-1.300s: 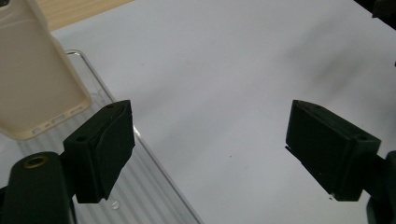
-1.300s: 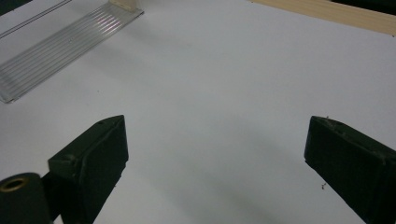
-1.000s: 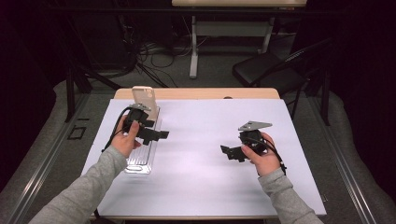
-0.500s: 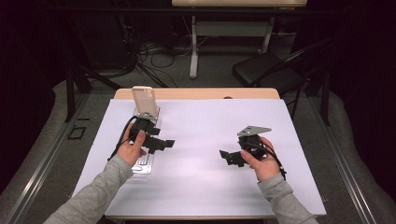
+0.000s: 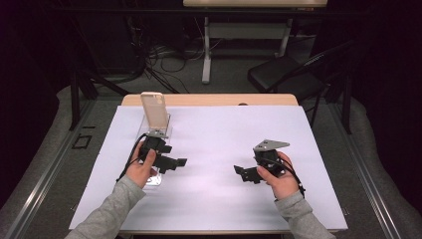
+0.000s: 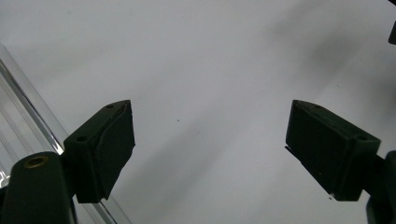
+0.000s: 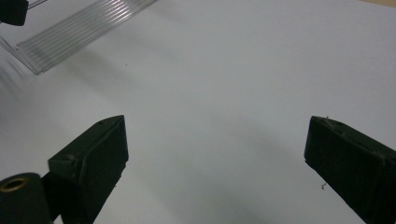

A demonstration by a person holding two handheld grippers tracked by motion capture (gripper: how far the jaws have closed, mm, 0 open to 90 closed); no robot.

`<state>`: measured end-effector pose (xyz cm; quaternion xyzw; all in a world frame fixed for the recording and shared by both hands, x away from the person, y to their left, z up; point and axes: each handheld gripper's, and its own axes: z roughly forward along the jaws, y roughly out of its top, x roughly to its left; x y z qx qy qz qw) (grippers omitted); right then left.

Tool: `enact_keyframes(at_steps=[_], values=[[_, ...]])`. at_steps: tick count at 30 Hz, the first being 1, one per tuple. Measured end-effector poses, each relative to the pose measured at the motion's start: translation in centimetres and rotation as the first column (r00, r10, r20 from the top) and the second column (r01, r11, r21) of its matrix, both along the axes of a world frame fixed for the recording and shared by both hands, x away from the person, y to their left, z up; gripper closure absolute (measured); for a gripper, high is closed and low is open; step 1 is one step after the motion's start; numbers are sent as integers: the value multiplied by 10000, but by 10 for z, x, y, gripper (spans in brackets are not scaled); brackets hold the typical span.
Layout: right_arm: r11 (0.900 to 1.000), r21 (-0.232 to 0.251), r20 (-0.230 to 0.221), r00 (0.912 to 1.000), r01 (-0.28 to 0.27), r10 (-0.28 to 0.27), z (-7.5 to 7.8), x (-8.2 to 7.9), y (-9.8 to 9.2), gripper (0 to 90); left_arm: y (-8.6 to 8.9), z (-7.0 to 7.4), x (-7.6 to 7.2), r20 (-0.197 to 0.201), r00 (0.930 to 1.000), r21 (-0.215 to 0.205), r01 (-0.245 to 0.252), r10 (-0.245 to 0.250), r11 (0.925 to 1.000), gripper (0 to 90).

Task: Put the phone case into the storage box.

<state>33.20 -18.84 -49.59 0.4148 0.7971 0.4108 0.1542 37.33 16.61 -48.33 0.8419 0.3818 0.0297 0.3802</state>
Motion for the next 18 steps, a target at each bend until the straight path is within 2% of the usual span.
enact_keyframes(at_steps=[18], values=[[9999,-90,-91,9999,-115,115,-8,-8,2,58,-2,-12,-11,44,9999,94,125,-126,9999,159]])
